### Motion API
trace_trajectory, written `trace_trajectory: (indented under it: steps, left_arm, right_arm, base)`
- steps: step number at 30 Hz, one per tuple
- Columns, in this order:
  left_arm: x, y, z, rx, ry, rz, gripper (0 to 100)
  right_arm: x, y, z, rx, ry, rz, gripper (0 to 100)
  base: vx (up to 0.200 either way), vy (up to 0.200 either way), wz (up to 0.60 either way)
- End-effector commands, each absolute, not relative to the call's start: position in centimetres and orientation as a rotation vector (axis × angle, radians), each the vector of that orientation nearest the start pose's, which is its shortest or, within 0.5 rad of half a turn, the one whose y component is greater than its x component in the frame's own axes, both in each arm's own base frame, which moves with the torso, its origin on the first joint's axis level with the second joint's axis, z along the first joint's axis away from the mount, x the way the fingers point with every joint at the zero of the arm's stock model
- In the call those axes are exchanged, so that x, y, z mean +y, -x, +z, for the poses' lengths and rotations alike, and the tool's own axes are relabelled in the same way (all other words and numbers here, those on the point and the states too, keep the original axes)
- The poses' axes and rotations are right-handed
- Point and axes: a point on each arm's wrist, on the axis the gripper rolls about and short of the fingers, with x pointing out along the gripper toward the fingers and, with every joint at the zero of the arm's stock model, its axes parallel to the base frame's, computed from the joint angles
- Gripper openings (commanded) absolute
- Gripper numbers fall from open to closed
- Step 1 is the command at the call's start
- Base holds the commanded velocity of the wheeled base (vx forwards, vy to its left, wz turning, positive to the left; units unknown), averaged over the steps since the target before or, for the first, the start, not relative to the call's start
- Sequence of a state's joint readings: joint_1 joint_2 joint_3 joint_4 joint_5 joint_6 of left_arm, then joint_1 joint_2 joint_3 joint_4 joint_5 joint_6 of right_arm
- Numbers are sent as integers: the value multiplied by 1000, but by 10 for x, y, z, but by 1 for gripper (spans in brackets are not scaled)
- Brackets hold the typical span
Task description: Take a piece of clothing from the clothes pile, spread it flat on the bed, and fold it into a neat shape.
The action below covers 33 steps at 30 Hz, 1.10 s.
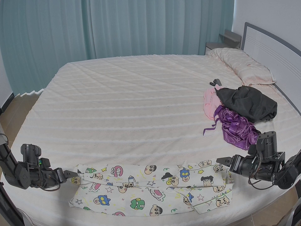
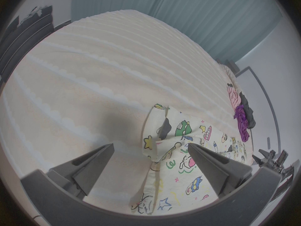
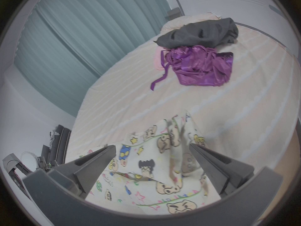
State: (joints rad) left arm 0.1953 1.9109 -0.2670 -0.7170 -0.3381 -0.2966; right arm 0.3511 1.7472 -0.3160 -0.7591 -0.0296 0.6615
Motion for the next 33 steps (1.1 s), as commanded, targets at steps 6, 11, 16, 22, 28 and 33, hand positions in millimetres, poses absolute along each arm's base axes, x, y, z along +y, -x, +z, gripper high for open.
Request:
trace_trajectory:
  steps: [6, 11, 16, 22, 28, 33]
  left_arm:
    - [54, -208, 44, 805, 725, 56, 100]
    - [55, -210, 44, 804, 778, 59, 100]
    - [58, -220, 51, 762, 794, 63, 100]
    - [61, -244, 60, 711, 793, 44, 100]
    - [52, -270, 49, 746, 769, 1, 100]
    - [36, -295, 36, 817, 748, -54, 100]
  right_arm:
    - [123, -237, 49, 814, -498, 166, 100]
    - [128, -245, 16, 915, -459, 123, 100]
    - [117, -245, 7, 946, -454, 74, 100]
    - [110, -241, 7, 949, -459, 54, 100]
    - [108, -238, 6, 956, -457, 48, 100]
    - [108, -236, 4, 966, -450, 48, 100]
  base:
    - [0, 0, 0]
    - [0, 0, 0]
    - [0, 0, 0]
    - [0, 0, 0]
    - [0, 0, 0]
    - [0, 0, 0]
